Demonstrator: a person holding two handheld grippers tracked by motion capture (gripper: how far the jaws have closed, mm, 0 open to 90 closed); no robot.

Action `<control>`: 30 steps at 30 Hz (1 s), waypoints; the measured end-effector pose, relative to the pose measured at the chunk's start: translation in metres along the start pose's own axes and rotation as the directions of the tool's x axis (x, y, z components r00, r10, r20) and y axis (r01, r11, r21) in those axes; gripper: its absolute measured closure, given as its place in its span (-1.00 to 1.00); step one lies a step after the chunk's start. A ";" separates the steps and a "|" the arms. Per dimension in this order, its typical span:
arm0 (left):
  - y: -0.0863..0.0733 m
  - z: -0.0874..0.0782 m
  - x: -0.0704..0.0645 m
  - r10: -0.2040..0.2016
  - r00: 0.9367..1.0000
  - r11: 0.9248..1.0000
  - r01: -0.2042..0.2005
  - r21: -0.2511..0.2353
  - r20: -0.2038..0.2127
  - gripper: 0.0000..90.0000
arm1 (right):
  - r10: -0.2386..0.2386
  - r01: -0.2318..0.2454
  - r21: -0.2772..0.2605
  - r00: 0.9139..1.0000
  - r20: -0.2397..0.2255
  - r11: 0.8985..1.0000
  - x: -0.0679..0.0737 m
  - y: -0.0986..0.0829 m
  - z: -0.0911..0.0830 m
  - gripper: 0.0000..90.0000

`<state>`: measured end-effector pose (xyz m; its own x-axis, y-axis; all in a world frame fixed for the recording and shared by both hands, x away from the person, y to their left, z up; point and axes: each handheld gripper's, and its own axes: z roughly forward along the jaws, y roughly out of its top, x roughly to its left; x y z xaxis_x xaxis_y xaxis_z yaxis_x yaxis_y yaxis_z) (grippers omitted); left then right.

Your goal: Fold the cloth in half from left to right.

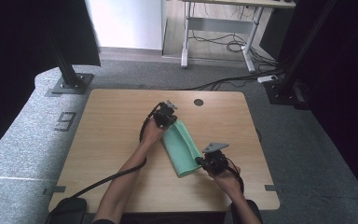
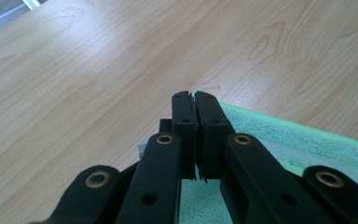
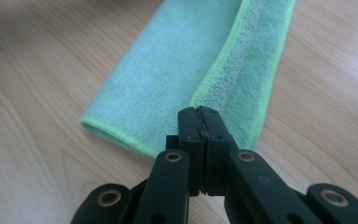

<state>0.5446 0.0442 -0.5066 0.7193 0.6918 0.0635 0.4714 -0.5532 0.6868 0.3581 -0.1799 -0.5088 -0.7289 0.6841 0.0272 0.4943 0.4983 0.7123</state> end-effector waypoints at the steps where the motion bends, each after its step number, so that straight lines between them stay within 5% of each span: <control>1: 0.000 0.002 0.000 0.000 1.000 1.000 0.000 0.003 -0.001 0.93 | 0.008 -0.008 0.003 1.000 0.001 1.000 -0.002 -0.001 0.001 0.95; 7: 0.002 0.009 -0.001 -0.008 1.000 1.000 0.008 0.008 0.005 0.86 | 0.020 -0.020 0.011 1.000 0.016 1.000 -0.009 -0.005 0.003 0.95; 13: 0.003 0.003 0.002 -0.058 0.998 0.997 0.058 -0.053 -0.002 0.27 | 0.032 -0.032 0.007 0.999 0.039 0.999 -0.016 -0.007 0.003 0.82; 20: 0.008 -0.010 0.005 -0.066 0.997 0.996 0.064 -0.066 -0.028 -0.25 | 0.054 -0.053 -0.016 0.995 0.081 0.998 -0.024 -0.005 -0.006 0.61; 30: -0.016 -0.019 0.001 -0.052 0.999 0.998 0.051 -0.043 -0.002 -0.30 | 0.014 -0.013 -0.005 0.995 0.095 1.000 -0.029 0.003 0.006 0.07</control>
<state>0.5285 0.0626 -0.5037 0.6929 0.7204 0.0295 0.4854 -0.4964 0.7197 0.3830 -0.1951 -0.5117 -0.6737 0.7384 -0.0302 0.5013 0.4866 0.7155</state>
